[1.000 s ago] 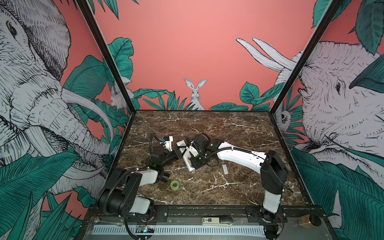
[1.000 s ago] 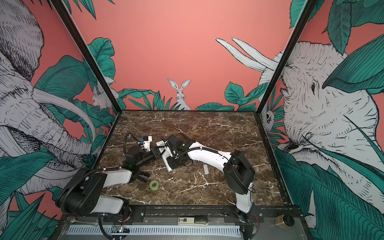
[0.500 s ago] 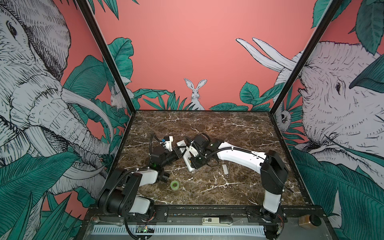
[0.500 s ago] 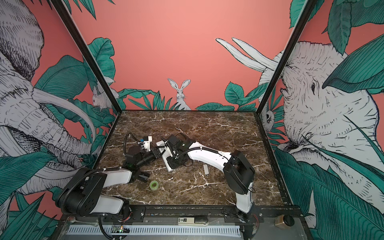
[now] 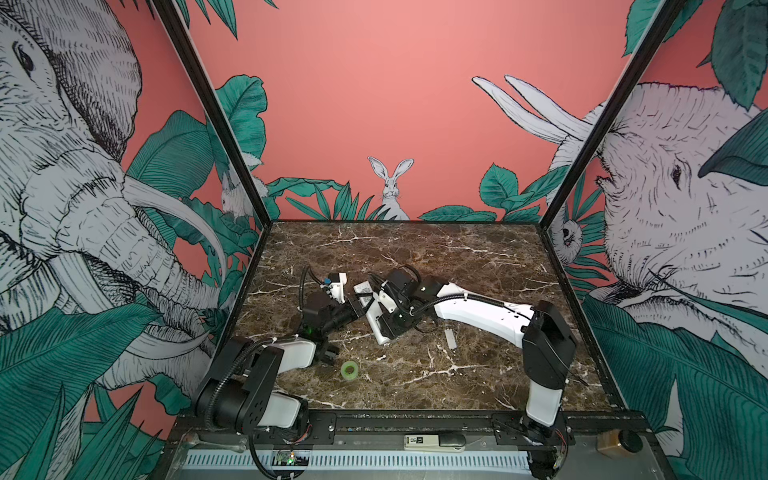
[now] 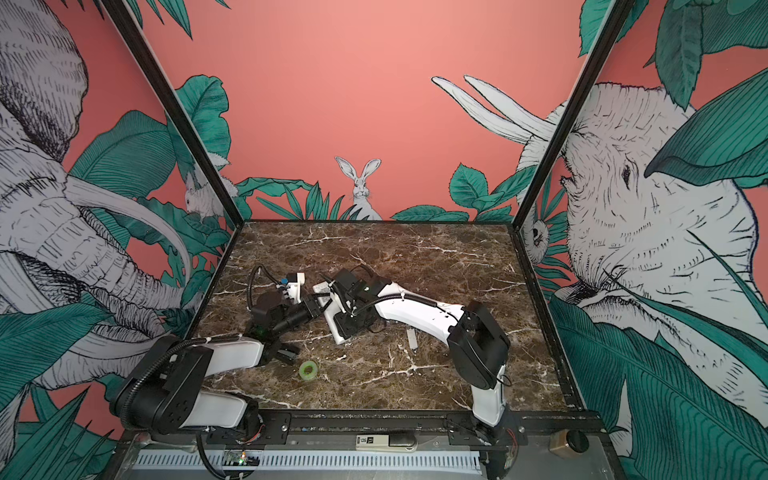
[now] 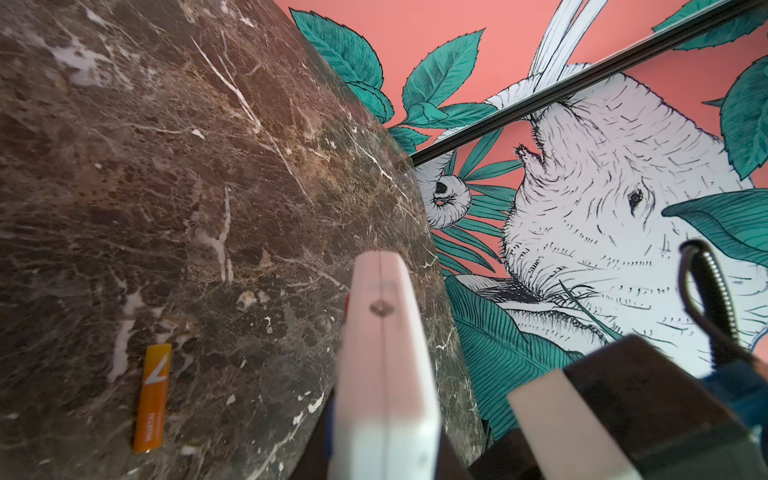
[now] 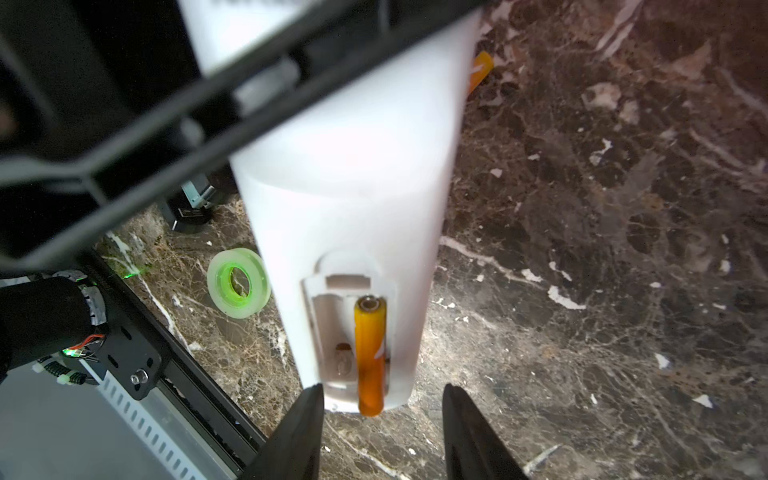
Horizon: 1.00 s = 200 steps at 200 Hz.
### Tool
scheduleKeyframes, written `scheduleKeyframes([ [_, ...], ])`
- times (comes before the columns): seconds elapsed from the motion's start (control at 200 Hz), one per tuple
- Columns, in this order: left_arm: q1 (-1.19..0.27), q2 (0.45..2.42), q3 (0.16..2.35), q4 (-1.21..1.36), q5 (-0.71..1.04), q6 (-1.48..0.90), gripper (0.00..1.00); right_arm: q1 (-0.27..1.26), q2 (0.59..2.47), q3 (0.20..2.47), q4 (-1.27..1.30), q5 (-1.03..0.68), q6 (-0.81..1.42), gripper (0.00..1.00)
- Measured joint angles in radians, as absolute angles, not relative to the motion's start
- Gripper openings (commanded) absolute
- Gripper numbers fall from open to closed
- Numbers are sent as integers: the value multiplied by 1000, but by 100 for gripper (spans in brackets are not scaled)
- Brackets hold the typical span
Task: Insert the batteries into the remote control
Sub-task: 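Open the right gripper and lift it off the seated battery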
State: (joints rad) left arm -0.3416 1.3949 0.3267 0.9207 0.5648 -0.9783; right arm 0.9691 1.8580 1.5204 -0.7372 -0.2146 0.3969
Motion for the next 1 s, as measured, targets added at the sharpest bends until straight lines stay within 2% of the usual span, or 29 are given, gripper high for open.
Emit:
scheduleKeyframes([
  [0.245,-342,1385,358,849,625,-941,0,969,1763,1523,-754,-190,294,52],
  [0.58,-342,1298,406,691,711,-844,0,1005,1481,1361,-658,-198,-34,53],
  [1.0,-342,1295,424,640,752,-850,0,1063,1526,1381,-666,-205,-295,47],
])
